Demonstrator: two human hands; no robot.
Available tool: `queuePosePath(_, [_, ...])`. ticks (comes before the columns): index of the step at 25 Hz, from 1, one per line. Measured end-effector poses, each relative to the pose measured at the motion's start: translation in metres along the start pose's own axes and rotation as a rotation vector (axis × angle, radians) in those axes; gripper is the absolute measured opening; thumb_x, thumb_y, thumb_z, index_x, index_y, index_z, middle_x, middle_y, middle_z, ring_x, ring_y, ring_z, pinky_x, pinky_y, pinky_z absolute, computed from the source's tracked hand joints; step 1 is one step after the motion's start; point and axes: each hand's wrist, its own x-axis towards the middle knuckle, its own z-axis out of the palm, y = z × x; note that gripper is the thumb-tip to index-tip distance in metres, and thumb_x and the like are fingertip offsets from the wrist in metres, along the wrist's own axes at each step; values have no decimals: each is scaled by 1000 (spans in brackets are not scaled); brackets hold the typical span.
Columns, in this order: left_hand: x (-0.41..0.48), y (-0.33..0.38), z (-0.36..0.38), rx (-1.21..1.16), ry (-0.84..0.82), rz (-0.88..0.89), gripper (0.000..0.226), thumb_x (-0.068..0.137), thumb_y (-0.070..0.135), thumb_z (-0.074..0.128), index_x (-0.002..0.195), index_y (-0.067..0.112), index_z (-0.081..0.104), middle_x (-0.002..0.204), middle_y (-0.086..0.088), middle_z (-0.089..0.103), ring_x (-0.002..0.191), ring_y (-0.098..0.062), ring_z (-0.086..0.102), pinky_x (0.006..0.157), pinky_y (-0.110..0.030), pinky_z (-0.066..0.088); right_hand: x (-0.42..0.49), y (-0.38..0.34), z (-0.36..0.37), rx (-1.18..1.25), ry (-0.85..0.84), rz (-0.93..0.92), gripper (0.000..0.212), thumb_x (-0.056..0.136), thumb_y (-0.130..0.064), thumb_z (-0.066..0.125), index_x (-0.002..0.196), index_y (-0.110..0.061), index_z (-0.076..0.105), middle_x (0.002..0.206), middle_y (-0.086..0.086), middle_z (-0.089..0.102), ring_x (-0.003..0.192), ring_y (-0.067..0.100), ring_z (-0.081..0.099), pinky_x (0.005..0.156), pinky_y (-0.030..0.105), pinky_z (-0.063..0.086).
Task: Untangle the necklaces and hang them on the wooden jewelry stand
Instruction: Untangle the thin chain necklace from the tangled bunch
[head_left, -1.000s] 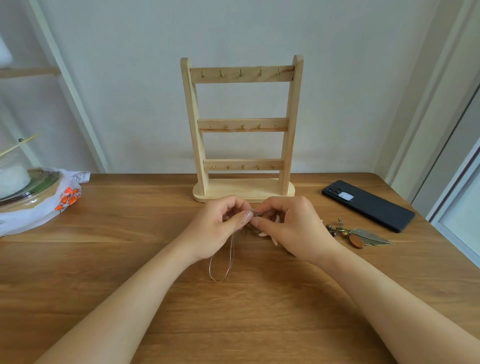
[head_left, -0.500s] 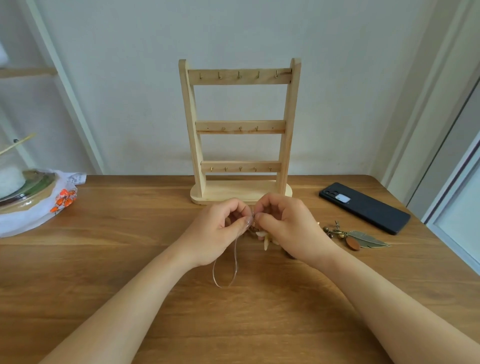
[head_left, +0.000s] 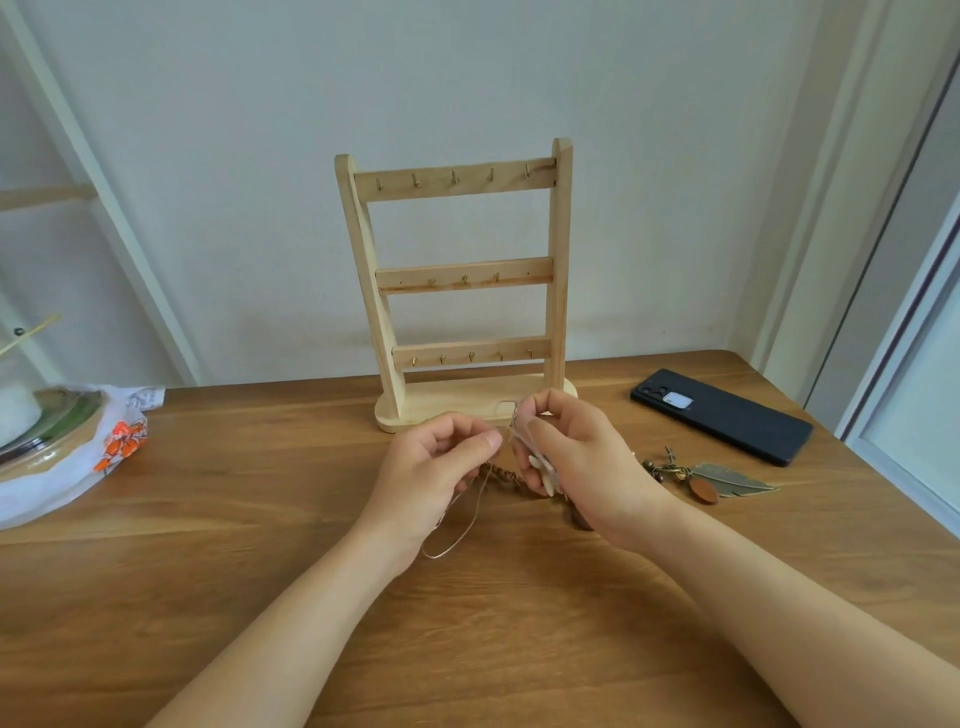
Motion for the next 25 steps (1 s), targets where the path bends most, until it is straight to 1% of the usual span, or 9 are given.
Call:
queuePosePath(4, [1, 3, 2, 29, -7, -27, 23, 89, 12, 67, 70, 24, 71, 72, 5, 63, 67, -7, 52, 63, -23, 41, -1, 0, -1, -91, -31, -7, 12, 104, -10, 48, 100, -1, 54, 64, 5, 57, 51, 14, 49, 48, 22, 40])
queuePosePath(7, [2, 6, -2, -271, -129, -146, 7, 70, 24, 57, 64, 22, 54, 78, 4, 51, 77, -14, 46, 74, -31, 37, 1, 4, 1, -15, 24, 15, 11, 105, -11, 44, 97, -9, 50, 66, 7, 52, 51, 16, 43, 49, 26, 35])
queuePosePath(8, [2, 8, -6, -403, -134, -158, 11, 64, 27, 58, 61, 21, 50, 80, 2, 50, 80, -16, 45, 78, -33, 37, 3, 5, 0, 19, 63, 26, 11, 106, -10, 41, 97, -10, 48, 65, 5, 50, 51, 16, 41, 49, 28, 33])
queuePosePath(12, [6, 20, -34, -838, 81, -124, 23, 66, 25, 61, 62, 20, 38, 74, 2, 47, 80, -20, 49, 88, -34, 40, 9, 2, -15, 129, 132, 80, 11, 106, -8, 38, 99, -12, 46, 64, 1, 48, 51, 12, 39, 50, 26, 31])
queuePosePath(14, [8, 25, -45, -1025, 194, -106, 13, 73, 21, 59, 68, 18, 47, 75, 3, 54, 81, -19, 57, 87, -31, 45, 9, 1, -14, 147, 113, 95, 12, 106, -6, 38, 100, -13, 46, 65, 1, 49, 52, 12, 38, 52, 27, 30])
queuePosePath(16, [9, 26, -46, -1087, 247, -65, 4, 83, 18, 55, 82, 15, 57, 95, 0, 70, 95, -20, 69, 92, -33, 50, 8, 2, -9, 135, 80, 100, 13, 105, -4, 39, 99, -12, 47, 66, 2, 49, 53, 12, 39, 51, 26, 30])
queuePosePath(19, [12, 24, -39, -911, 244, 6, 14, 98, 15, 45, 99, 13, 58, 127, -9, 70, 118, -25, 67, 105, -38, 48, 7, 5, -6, 175, 35, 104, 9, 104, -4, 44, 100, -10, 49, 69, 6, 49, 53, 13, 39, 49, 25, 31])
queuePosePath(22, [15, 19, -36, -549, 267, 128, 18, 95, 15, 53, 92, 21, 69, 128, -1, 68, 125, -17, 63, 110, -39, 45, 8, 9, -10, 200, -8, 109, 4, 101, -4, 54, 104, -6, 53, 68, 10, 53, 53, 14, 43, 49, 23, 36])
queuePosePath(25, [16, 13, -32, -176, 357, 230, 20, 86, 16, 61, 90, 29, 76, 131, 4, 66, 127, -9, 58, 105, -30, 44, 6, 10, -11, -68, -8, 54, 11, 94, -2, 65, 104, -4, 61, 74, 16, 64, 56, 16, 54, 56, 25, 49])
